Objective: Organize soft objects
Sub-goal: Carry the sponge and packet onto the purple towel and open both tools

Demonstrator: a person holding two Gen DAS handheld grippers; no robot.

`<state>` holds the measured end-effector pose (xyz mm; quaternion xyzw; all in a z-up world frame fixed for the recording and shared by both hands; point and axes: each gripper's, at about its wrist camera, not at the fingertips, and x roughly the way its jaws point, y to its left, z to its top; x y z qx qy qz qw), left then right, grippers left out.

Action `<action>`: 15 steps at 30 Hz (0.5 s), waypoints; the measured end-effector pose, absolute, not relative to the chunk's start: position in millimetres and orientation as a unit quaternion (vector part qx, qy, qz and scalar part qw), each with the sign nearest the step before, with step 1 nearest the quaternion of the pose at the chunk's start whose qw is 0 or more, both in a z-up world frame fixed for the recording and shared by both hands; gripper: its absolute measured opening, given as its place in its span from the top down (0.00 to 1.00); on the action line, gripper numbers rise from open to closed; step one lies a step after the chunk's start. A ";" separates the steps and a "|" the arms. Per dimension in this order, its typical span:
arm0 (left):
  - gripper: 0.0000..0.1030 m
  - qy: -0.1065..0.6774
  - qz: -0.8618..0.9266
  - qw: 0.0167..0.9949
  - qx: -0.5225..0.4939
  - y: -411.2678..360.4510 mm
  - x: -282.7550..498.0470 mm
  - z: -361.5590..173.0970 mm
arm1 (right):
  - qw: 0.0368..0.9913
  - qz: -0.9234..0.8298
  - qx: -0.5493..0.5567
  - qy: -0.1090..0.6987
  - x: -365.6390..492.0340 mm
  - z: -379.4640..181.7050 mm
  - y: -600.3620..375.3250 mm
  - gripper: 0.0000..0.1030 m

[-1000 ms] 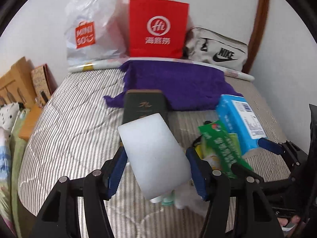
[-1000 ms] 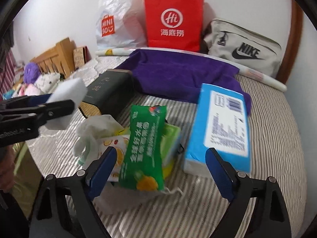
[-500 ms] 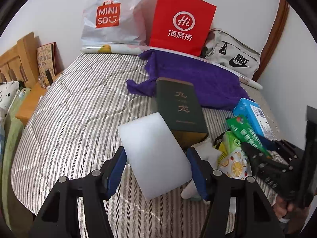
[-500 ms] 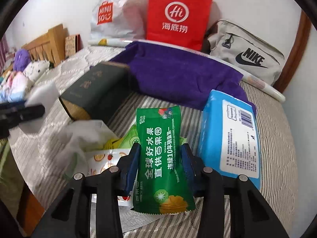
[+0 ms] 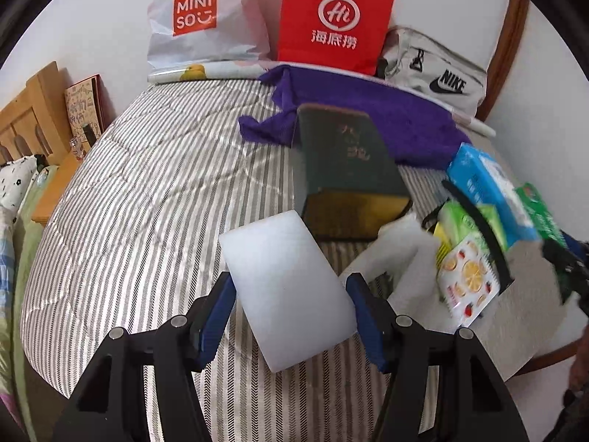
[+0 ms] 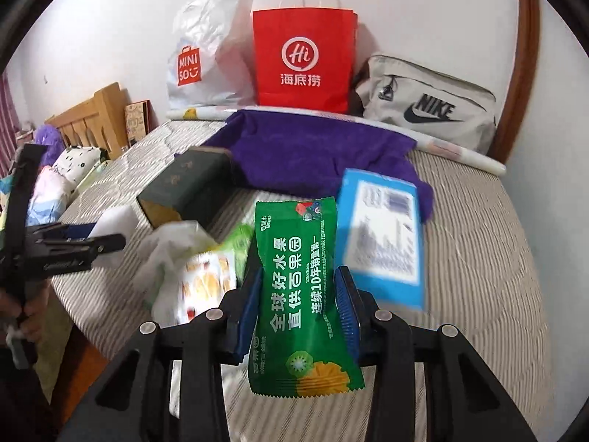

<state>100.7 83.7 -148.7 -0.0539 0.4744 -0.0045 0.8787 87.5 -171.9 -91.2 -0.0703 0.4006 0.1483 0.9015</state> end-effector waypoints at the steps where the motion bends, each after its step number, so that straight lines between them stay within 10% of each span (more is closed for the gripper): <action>1: 0.42 0.476 -0.005 0.878 -0.052 83.0 100.4 -152.8 | 0.901 0.148 -0.070 0.402 83.0 -92.4 -177.0 0.62; 15: 0.35 0.471 0.010 0.882 -0.028 74.6 94.7 -182.5 | 0.880 0.105 -0.047 0.461 65.0 -167.0 -228.9 0.61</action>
